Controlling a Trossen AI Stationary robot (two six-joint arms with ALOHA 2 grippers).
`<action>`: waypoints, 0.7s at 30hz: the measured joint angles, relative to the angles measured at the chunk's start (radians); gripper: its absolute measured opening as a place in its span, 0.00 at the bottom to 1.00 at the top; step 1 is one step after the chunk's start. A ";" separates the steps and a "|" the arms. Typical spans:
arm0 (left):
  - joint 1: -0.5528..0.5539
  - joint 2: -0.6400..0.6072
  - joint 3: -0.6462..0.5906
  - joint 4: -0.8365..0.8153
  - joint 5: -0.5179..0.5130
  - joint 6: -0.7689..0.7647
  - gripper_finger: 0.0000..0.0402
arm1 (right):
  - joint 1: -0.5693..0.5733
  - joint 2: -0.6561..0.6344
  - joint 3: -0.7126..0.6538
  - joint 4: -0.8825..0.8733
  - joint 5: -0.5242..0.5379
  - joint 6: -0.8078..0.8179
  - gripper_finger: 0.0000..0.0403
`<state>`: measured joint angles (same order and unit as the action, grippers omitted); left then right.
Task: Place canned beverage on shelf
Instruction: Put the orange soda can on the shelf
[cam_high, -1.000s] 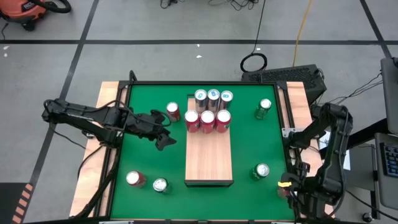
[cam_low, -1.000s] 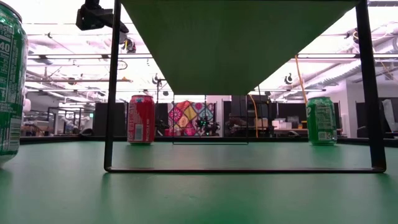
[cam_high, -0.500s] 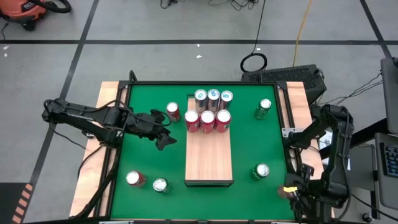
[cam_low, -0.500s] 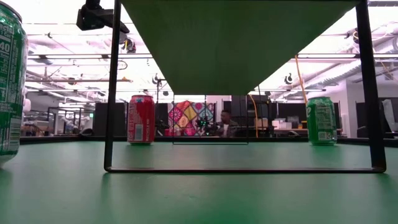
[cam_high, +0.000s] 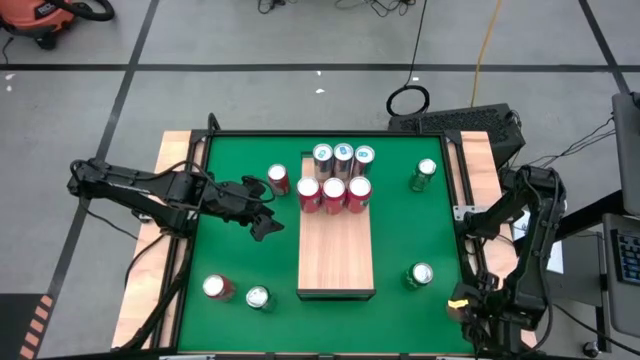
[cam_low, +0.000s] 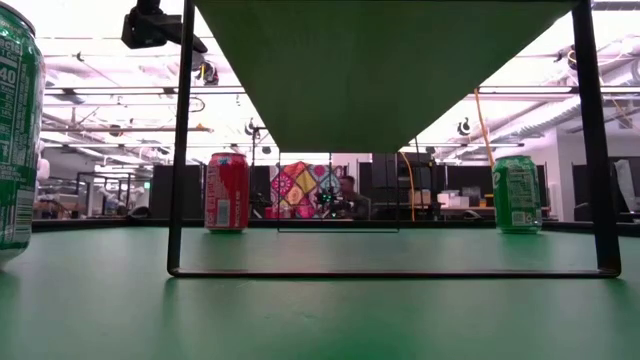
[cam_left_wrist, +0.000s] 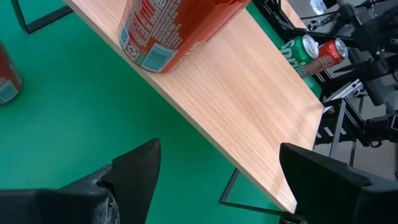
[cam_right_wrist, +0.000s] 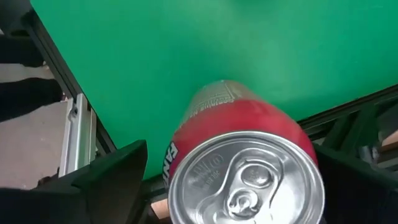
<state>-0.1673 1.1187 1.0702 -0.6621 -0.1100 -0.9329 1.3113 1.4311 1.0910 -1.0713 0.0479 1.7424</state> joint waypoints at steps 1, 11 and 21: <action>0.000 0.000 0.000 0.000 -0.003 0.000 0.82 | 0.000 0.000 -0.004 0.006 0.000 -0.006 0.98; 0.000 0.000 0.000 -0.001 -0.017 0.005 0.82 | -0.007 0.000 -0.010 0.007 -0.050 -0.013 0.87; 0.000 0.000 0.000 -0.001 -0.025 0.023 0.82 | -0.051 0.000 -0.010 0.029 -0.050 -0.001 0.71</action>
<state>-0.1673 1.1187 1.0702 -0.6632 -0.1352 -0.9100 1.2601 1.4311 1.0811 -1.0420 -0.0024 1.7417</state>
